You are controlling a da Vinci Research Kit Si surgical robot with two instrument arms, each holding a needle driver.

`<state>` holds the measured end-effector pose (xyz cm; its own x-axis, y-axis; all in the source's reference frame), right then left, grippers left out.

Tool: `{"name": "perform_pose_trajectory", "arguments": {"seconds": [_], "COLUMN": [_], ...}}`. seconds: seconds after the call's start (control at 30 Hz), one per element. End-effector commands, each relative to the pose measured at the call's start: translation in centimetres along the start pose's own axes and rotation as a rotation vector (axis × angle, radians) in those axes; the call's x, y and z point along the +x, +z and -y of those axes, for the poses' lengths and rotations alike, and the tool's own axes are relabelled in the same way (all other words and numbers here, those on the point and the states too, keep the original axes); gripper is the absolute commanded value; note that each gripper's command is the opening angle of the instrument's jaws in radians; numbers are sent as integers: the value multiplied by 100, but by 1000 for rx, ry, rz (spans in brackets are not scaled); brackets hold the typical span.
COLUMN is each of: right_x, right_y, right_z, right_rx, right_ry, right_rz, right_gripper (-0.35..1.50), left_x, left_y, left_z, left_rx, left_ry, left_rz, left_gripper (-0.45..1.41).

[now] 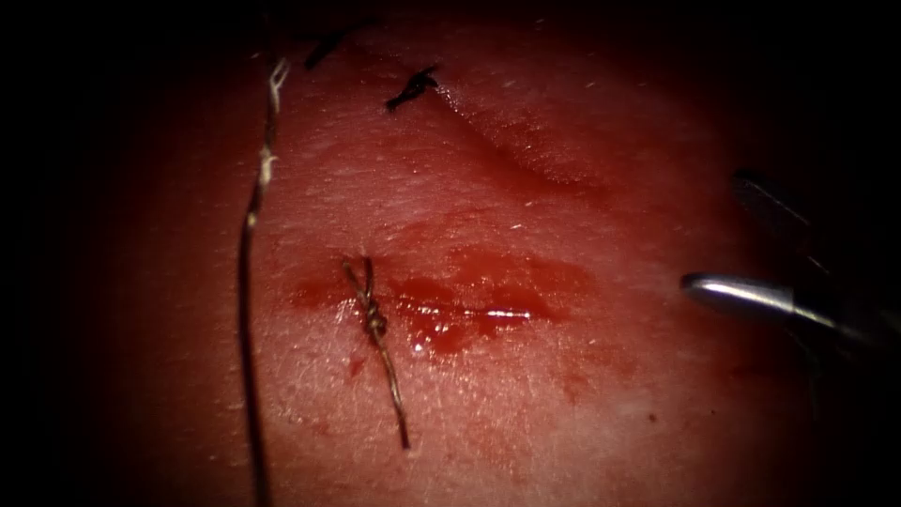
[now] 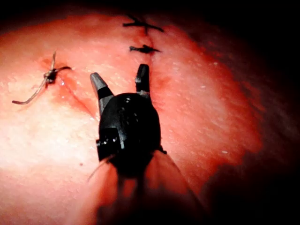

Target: Wound Closure

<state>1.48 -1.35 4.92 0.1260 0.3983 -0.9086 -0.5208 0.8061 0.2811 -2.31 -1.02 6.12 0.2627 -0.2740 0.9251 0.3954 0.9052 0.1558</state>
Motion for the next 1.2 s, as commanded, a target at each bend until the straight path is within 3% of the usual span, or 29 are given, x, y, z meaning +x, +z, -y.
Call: {"name": "perform_pose_trajectory", "arguments": {"seconds": [0.03, 0.07, 0.1, 0.2, 0.33, 0.6, 0.63, 0.67, 0.8, 0.9, 1.0, 1.2], "right_x": [-3, -1, 0, 1, -1, -3, -5, -5, -9, -10, -11, -11], "right_y": [-5, -13, -27, -37, -39, -19, -13, -13, 5, 13, 22, 25], "right_z": [-9, -14, -20, -21, -15, -4, 1, 1, 16, 20, 26, 28], "right_rx": [-6, -12, -22, -43, -70, -84, -88, -88, -62, -50, -34, -35], "right_ry": [-2, -2, -4, -8, -21, -24, -26, -26, -35, -37, -38, -39], "right_rz": [5, 10, 25, 34, 46, 42, 47, 47, 58, 56, 55, 54], "right_gripper": [125, 125, 125, 125, 125, 128, 133, 133, 135, 135, 135, 135], "left_x": [1, 9, 31, 52, 108, 143, 148, 148, 136, 122, 89, 52], "left_y": [8, 24, 60, 87, 143, 180, 182, 182, 168, 155, 129, 83], "left_z": [0, 6, 18, 25, 30, 38, 41, 41, 32, 21, -6, -28], "left_rx": [-1, 10, 29, 45, 79, 121, 136, 136, 136, 122, 84, 86], "left_ry": [-2, -2, -4, -14, -78, -117, -143, -143, -223, -239, -286, -284], "left_rz": [1, -3, -16, -32, -57, -73, -78, -78, -84, -80, -82, -54], "left_gripper": [-45, -45, -45, -45, -45, -45, -15, -15, 93, 103, 128, 131]}}
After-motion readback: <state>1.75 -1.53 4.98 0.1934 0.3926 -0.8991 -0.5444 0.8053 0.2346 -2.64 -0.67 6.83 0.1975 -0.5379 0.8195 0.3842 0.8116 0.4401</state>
